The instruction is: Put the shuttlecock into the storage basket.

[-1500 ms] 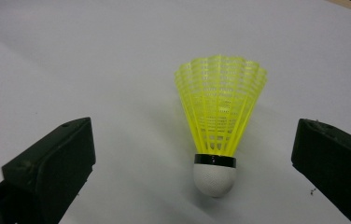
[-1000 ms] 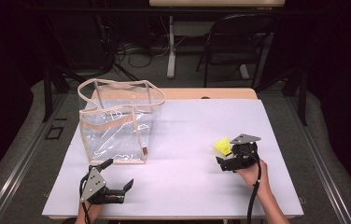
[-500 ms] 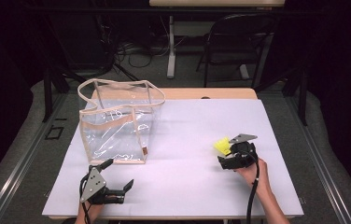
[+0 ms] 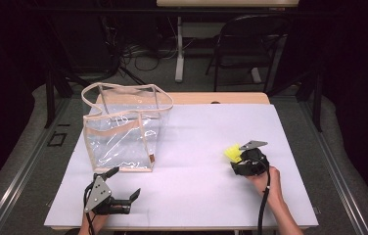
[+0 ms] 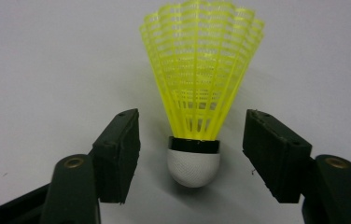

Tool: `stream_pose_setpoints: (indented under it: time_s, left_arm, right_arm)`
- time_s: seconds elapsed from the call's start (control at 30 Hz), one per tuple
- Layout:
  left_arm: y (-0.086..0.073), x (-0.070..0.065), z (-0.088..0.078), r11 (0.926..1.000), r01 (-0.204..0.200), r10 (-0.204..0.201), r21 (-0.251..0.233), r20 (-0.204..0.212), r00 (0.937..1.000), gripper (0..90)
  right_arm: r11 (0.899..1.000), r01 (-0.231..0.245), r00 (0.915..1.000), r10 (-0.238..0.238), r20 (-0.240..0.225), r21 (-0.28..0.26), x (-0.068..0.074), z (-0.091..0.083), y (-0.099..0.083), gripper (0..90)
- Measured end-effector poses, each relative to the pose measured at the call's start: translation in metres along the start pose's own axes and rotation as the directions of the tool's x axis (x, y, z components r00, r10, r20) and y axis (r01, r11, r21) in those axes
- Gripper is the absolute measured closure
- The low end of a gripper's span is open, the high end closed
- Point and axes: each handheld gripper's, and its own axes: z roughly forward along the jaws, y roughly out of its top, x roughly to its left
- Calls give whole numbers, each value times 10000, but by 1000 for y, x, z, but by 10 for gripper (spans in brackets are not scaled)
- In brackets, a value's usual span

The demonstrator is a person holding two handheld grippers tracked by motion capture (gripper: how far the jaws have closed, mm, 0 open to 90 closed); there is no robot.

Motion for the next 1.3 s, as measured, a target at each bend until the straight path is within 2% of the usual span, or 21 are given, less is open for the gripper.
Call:
stream_pose_setpoints:
  time_s: [0.4, 0.8, 1.3]
  left_arm:
    - [0, 0, 0, 10000, -3, 3, 12, 17, 10000, 0]
    - [0, 0, 2, 10000, 19, -19, 35, 53, 10000, 0]
    - [0, 0, 2, 10000, 4, -4, 68, 84, 10000, 0]
  right_arm:
    - [9999, 69, 9999, -70, 80, 139, 1, 1, 0, 510]
    - [9997, 98, 9998, -102, 162, 239, 0, 2, -1, 601]
    - [9998, 146, 9998, -148, 155, 115, -1, -2, -1, 638]
